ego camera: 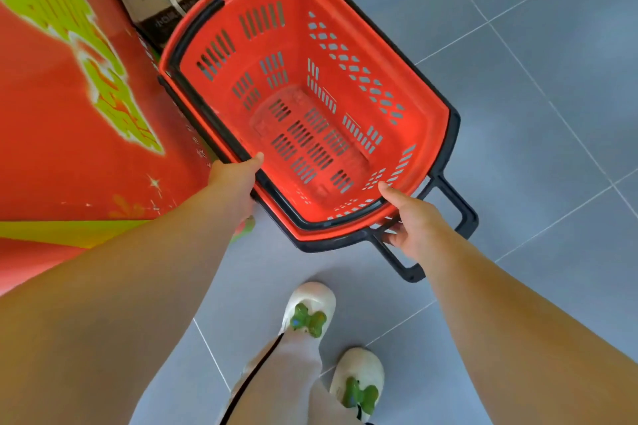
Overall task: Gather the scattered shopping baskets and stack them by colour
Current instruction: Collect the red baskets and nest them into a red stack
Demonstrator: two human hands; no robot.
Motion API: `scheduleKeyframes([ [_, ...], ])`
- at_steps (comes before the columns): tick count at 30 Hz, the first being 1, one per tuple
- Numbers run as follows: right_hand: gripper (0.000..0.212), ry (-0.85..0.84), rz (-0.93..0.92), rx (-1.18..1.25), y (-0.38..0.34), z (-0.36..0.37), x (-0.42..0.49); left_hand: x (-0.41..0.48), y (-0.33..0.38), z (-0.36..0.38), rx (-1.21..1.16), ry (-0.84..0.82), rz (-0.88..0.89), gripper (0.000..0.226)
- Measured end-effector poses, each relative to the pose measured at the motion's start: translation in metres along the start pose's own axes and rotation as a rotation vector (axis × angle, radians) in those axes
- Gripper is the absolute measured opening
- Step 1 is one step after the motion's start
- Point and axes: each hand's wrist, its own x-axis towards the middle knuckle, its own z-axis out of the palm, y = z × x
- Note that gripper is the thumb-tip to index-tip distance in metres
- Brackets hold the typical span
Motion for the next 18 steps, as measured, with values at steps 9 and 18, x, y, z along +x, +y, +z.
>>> scheduleKeyframes([
  [9, 0.002, 0.129, -0.002, 0.230, -0.002, -0.006, -0.028, -0.039, 0.048, 0.012, -0.039, -0.044, 0.112, 0.042],
  [18, 0.020, 0.188, 0.004, 0.337, -0.008, -0.058, -0.174, -0.174, 0.075, -0.011, 0.018, -0.078, 0.121, 0.032],
])
